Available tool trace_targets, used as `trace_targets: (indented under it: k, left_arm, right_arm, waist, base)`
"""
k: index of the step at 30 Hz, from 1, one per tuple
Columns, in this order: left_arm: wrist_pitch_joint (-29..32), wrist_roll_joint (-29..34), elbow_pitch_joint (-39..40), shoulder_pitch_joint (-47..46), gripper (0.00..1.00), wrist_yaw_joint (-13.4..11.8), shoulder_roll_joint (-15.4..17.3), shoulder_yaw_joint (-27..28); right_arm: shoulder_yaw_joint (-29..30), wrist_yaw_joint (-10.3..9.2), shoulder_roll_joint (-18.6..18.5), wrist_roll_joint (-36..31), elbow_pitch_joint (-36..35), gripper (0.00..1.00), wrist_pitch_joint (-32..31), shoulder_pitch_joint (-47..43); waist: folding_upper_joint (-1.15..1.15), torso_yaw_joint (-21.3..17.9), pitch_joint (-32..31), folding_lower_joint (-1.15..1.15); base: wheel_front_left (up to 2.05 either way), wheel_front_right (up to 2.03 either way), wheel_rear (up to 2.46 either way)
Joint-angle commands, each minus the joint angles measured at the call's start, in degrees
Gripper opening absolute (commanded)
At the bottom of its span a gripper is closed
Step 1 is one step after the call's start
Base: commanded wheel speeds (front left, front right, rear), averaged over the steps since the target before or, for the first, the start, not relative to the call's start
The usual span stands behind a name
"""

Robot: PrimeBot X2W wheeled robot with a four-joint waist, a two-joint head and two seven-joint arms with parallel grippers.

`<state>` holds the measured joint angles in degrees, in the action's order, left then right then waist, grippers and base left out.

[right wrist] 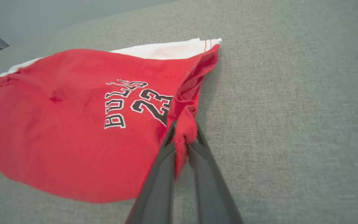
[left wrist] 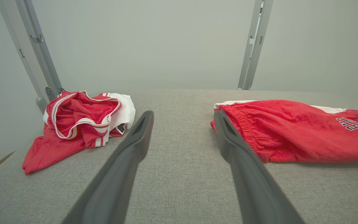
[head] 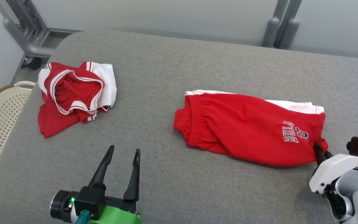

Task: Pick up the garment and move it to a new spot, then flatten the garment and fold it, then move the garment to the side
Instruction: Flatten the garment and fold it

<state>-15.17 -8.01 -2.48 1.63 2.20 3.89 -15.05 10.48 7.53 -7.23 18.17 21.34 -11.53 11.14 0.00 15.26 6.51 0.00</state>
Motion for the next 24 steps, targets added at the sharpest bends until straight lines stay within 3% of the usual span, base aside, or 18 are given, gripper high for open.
trace_targets:
  k: [1, 2, 3, 6, 8, 16, 24]
  left_arm:
    - [0.18, -0.15, -0.46, 0.35, 1.00, 0.07, 0.40, 0.14]
    - [0.20, -0.10, -0.73, 0.08, 1.00, 0.19, 0.63, 0.06]
    - [0.37, -0.32, -1.10, -0.15, 1.00, 0.41, 0.77, 0.01]
    - [1.03, -1.22, -2.30, -0.54, 1.00, 0.69, 1.02, 0.24]
    - [1.86, -2.16, -3.26, -0.59, 1.00, -0.65, 0.81, 1.41]
    - [1.96, -2.85, -4.89, -0.57, 1.00, -2.12, 2.07, 3.18]
    - [1.63, -3.46, -6.98, 0.57, 1.00, 0.60, 4.80, 2.69]
  right_arm:
    - [0.65, -0.08, 0.55, -0.96, -1.77, 0.00, -0.98, -1.39]
    - [1.27, -0.07, 1.05, -1.92, -3.50, 0.45, -1.69, -2.14]
    - [1.88, -0.08, 1.55, -2.79, -4.82, 1.00, -2.68, -2.95]
    - [2.70, -0.07, 2.68, -5.07, -8.19, 1.00, -4.43, -4.80]
    - [2.84, -0.07, 3.26, -7.65, -10.57, 1.00, -4.72, -6.22]
    - [-0.87, -0.07, 3.95, -10.85, -15.00, 1.00, 1.12, -9.94]
    - [-7.97, -0.07, 3.94, -8.95, -16.94, 1.00, 10.06, -13.04]
  waist:
    - [0.00, -0.90, -0.92, 0.00]
    - [0.00, -1.03, -1.02, 0.00]
    - [0.00, -1.13, -1.11, 0.00]
    - [0.00, -1.44, -1.52, 0.00]
    - [0.00, -1.91, -2.21, 0.00]
    - [0.00, -4.14, -6.04, 0.00]
    - [0.00, -8.14, -9.38, 0.00]
  base:
    - [0.00, 0.00, 0.00]
    - [0.00, 0.00, 0.00]
    - [0.00, 0.00, 0.00]
    - [0.00, 0.00, 0.00]
    - [0.00, 0.00, 0.00]
    - [0.00, 0.00, 0.00]
    - [0.00, 0.00, 0.00]
